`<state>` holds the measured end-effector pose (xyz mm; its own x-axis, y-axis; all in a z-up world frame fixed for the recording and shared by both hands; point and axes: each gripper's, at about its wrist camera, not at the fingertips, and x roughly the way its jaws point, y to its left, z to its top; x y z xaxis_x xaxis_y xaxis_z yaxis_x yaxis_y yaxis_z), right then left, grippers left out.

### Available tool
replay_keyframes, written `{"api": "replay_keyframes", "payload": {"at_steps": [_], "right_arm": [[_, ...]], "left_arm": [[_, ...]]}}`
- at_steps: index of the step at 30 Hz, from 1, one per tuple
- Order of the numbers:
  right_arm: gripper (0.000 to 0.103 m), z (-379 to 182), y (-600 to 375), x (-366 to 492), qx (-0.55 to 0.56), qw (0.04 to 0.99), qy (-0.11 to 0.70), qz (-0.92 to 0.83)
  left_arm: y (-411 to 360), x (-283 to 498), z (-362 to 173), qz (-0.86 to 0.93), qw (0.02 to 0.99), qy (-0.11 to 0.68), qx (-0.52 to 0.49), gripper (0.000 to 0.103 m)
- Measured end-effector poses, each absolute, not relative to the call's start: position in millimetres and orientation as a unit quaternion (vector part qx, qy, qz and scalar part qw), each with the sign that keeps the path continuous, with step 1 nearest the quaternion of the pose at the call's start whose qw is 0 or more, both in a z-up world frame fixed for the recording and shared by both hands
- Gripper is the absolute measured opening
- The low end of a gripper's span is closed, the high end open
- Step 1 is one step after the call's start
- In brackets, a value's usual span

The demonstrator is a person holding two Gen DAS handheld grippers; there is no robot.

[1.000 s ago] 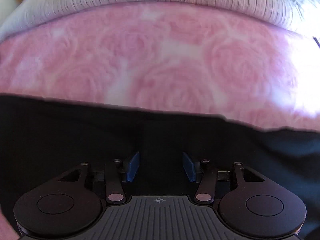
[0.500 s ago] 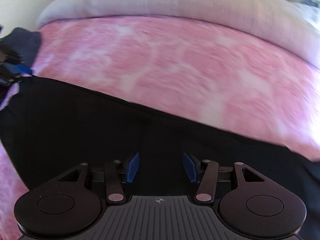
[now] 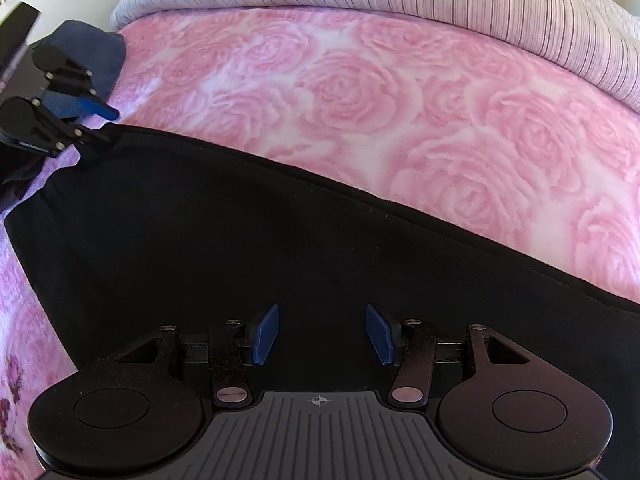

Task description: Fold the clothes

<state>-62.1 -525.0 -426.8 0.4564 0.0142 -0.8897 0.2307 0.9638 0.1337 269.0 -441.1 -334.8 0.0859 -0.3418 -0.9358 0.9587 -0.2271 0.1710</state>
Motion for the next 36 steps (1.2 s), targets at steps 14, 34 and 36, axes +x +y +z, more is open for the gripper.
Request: {"api": "replay_keyframes", "payload": {"at_steps": [14, 34, 36], "right_arm": [[0.055, -425, -516, -42, 0.12, 0.848, 0.512, -0.067], [0.056, -413, -688, -147, 0.188, 0.798, 0.46, -0.341], [0.056, -408, -699, -166, 0.187, 0.792, 0.457, -0.359]], "left_arm": [[-448, 281, -351, -0.576, 0.546, 0.321, 0.516, 0.012], [-441, 219, -346, -0.558, 0.578, 0.31, 0.509, 0.025], [-441, 218, -352, -0.547, 0.584, 0.317, 0.51, 0.025]]}}
